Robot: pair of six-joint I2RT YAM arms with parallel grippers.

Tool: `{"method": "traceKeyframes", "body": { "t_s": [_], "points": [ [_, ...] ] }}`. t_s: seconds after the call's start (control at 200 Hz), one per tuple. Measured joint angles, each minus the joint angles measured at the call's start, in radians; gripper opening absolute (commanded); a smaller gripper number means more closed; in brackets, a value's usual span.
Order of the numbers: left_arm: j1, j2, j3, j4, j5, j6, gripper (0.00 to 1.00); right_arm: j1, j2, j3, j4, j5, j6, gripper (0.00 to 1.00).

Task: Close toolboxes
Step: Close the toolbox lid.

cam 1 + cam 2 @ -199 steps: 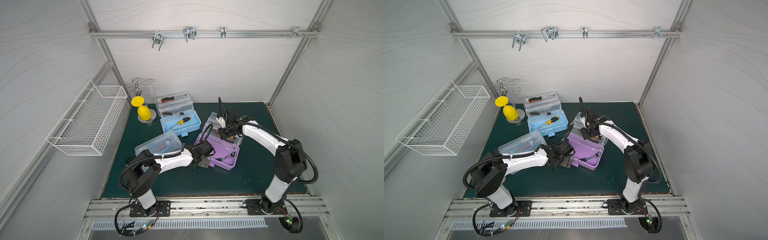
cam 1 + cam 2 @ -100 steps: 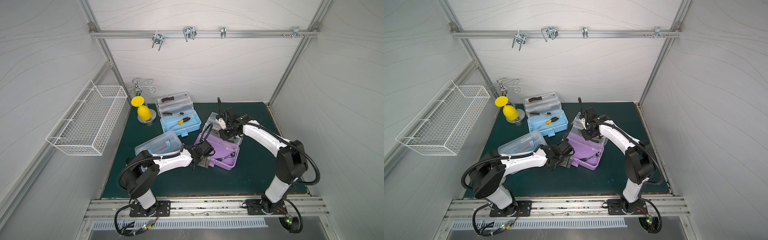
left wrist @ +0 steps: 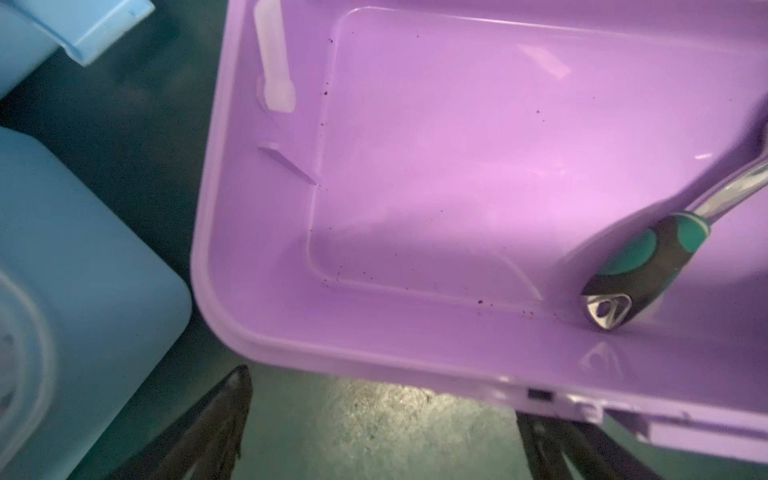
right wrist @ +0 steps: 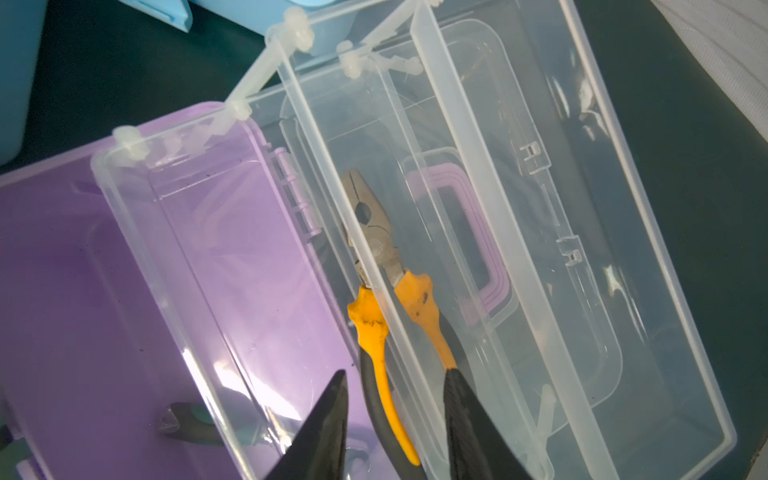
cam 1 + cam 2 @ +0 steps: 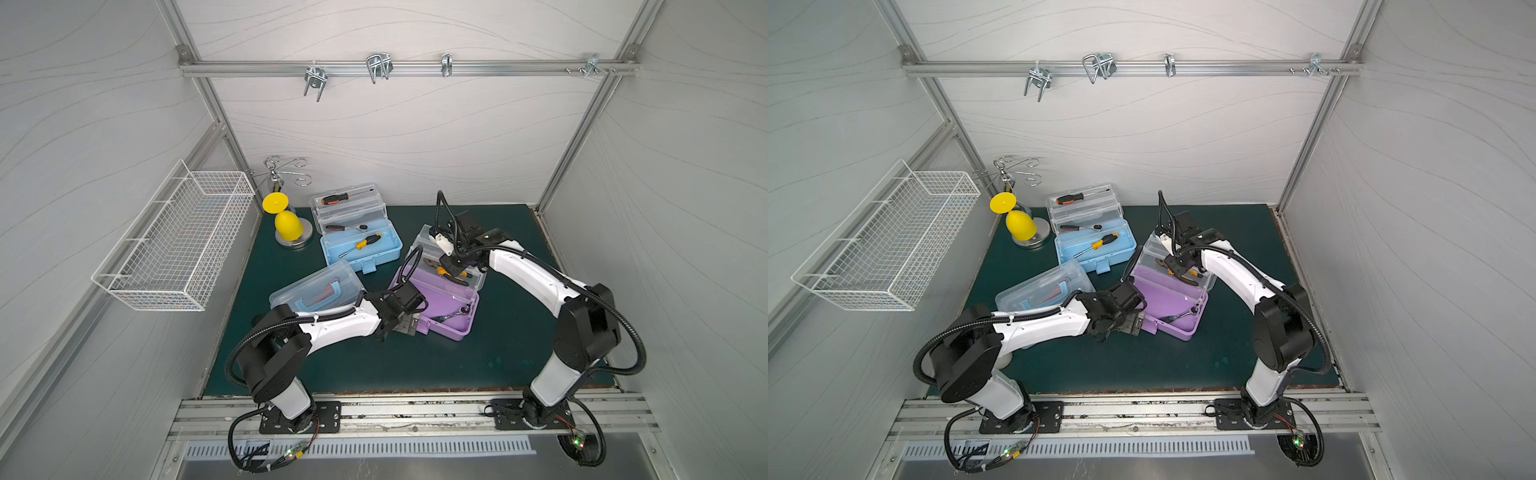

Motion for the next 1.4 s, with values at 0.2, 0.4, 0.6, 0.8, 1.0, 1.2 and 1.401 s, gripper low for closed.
{"method": "traceKeyframes", "body": {
  "t_s": [0.2, 0.4, 0.6, 0.8, 1.0, 1.2, 1.401],
  "points": [
    [0.0, -0.024, -0.027, -0.002, -0.023, -0.011, 0.98, -0.011, 0.024, 0.0, -0.002, -0.037, -0.023, 0.4],
    [0.0, -0.028, -0.047, -0.004, -0.039, -0.019, 0.98, -0.019, 0.034, 0.0, 0.0, -0.062, -0.031, 0.4],
    [0.0, -0.027, -0.048, -0.003, -0.044, -0.019, 0.98, -0.02, 0.053, 0.012, 0.003, -0.061, -0.036, 0.27],
    [0.0, -0.012, -0.046, 0.002, -0.045, -0.018, 0.98, -0.023, 0.076, 0.037, 0.002, -0.049, -0.059, 0.05],
    [0.0, 0.03, -0.003, -0.015, -0.046, 0.003, 0.98, -0.008, 0.075, 0.034, -0.012, -0.037, -0.058, 0.0],
    [0.0, 0.053, 0.026, -0.047, -0.052, 0.029, 0.98, -0.002, 0.052, -0.001, 0.018, -0.026, -0.028, 0.0],
    [0.0, 0.068, 0.035, -0.061, -0.053, 0.036, 0.98, 0.003, 0.016, -0.045, 0.052, -0.029, 0.012, 0.0]
  ]
}}
